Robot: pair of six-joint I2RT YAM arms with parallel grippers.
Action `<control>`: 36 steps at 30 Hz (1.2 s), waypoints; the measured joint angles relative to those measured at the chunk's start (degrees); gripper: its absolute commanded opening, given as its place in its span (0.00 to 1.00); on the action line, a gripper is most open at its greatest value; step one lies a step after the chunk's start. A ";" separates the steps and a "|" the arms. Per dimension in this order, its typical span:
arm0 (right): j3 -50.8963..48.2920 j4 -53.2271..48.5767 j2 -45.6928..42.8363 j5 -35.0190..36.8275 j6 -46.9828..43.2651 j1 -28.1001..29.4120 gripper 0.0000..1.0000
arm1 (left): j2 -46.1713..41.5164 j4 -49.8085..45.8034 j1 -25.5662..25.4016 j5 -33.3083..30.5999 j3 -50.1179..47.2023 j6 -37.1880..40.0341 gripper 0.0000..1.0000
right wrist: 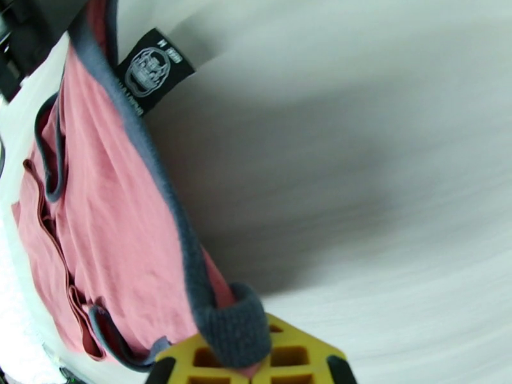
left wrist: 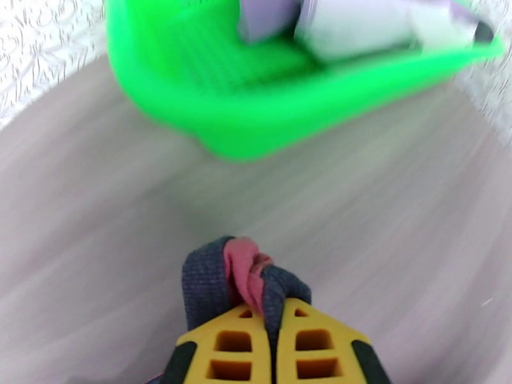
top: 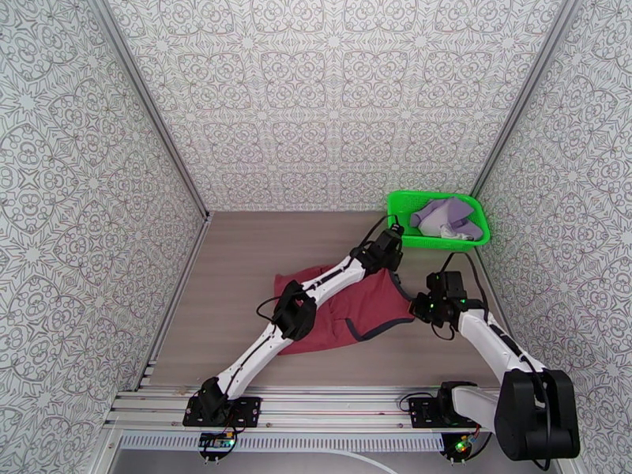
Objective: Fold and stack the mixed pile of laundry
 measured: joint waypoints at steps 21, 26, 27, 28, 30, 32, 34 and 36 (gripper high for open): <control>5.86 -3.58 -6.38 -9.62 -1.36 8.07 0.00 | -30.64 14.51 6.97 1.57 -38.93 -2.25 0.00; 6.49 -1.01 -6.47 -9.55 2.08 18.47 0.00 | -39.65 20.74 9.55 1.73 -53.53 -3.15 0.00; 6.78 -0.63 -6.32 -9.20 2.91 20.81 0.00 | -40.89 21.75 9.94 1.84 -56.17 -3.37 0.00; 7.10 -0.13 -5.95 -8.94 3.63 22.99 0.00 | -42.01 22.62 10.34 1.97 -58.66 -3.69 0.00; 8.35 0.92 -4.35 -8.22 5.05 28.02 0.00 | -43.76 23.91 11.04 2.12 -62.99 -3.96 0.00; 10.12 1.77 -1.84 -7.21 5.95 32.33 0.00 | -45.29 24.74 11.72 2.16 -66.60 -4.31 0.00; 12.66 2.32 1.49 -6.08 6.78 37.16 0.00 | -46.99 25.79 12.41 2.19 -70.07 -4.85 0.00; 15.28 2.82 4.90 -4.92 7.26 41.29 0.00 | -48.85 26.69 13.00 2.21 -73.02 -5.22 0.00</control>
